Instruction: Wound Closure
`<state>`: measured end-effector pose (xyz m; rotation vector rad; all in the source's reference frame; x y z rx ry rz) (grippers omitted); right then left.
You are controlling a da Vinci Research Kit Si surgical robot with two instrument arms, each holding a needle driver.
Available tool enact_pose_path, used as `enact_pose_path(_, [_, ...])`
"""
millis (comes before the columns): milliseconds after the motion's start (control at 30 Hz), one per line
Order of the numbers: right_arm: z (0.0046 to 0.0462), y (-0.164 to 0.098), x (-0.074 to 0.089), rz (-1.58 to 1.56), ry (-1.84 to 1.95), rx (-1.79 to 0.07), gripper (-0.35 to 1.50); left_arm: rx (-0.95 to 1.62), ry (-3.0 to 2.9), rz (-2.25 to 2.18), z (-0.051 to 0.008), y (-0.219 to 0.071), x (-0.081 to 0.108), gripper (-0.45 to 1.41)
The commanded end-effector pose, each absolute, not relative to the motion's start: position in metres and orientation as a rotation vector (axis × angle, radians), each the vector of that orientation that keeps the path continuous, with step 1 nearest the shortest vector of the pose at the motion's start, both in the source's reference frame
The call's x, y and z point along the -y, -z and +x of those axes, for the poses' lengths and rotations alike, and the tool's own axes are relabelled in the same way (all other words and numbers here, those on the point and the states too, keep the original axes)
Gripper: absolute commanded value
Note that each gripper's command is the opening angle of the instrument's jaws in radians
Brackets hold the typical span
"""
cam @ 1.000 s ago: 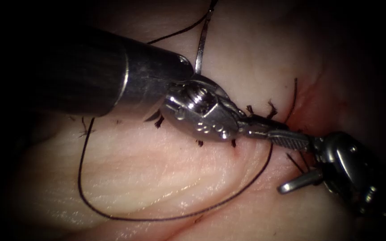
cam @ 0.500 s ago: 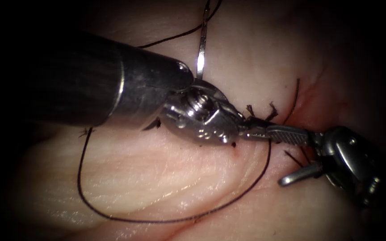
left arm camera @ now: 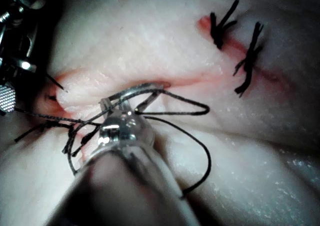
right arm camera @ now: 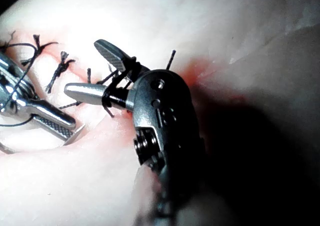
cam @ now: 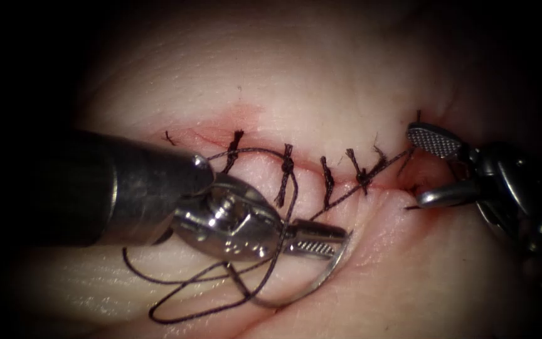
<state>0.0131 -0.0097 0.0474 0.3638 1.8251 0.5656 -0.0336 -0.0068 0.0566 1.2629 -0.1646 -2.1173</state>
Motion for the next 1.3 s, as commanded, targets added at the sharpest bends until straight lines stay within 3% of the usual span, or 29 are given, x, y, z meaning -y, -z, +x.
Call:
enact_pose_path(33, [0.0139,-0.0478,0.0097,0.361,-0.569,-1.823,0.96,0.167,2.117,1.263,-0.0341,-0.0569,0.0068,-0.03])
enact_pose_path(100, [0.0136,-0.0479,0.0098,0.355,-0.575,-1.815,0.96,0.161,2.114,1.27,-0.0338,-0.0564,0.0069,-0.06])
enact_pose_path(167, [0.0133,-0.0478,0.0099,0.345,-0.583,-1.805,0.96,0.193,2.142,1.254,-0.0331,-0.0554,0.0067,0.17])
enact_pose_path(200, [0.0132,-0.0478,0.0099,0.343,-0.584,-1.803,0.96,0.223,2.158,1.261,-0.0328,-0.055,0.0065,0.19])
enact_pose_path(333, [0.0132,-0.0479,0.0102,0.339,-0.583,-1.801,0.96,0.258,2.205,1.253,-0.0321,-0.0542,0.0063,0.1])
enact_pose_path(367, [0.0134,-0.0479,0.0102,0.338,-0.583,-1.801,0.96,0.26,2.214,1.247,-0.0321,-0.0542,0.0063,-0.03])
enact_pose_path(400, [0.0134,-0.048,0.0103,0.337,-0.582,-1.801,0.96,0.263,2.226,1.239,-0.032,-0.0542,0.0064,-0.45])
enact_pose_path(833, [0.0134,-0.0479,0.0109,0.345,-0.682,-1.738,0.93,0.271,2.278,1.248,-0.0322,-0.0538,0.0072,-0.45])
enact_pose_path(1067, [0.013,-0.0477,0.0112,0.325,-0.853,-1.516,0.94,0.305,2.302,1.286,-0.0334,-0.0525,0.0072,-0.45])
enact_pose_path(1167, [0.0129,-0.0475,0.0113,0.343,-0.98,-1.43,0.83,0.293,2.305,1.301,-0.0347,-0.0518,0.0072,-0.45])
enact_pose_path(1300, [0.013,-0.0473,0.0111,0.289,-1.055,-1.308,1.01,0.303,2.297,1.303,-0.0361,-0.0517,0.0077,-0.45])
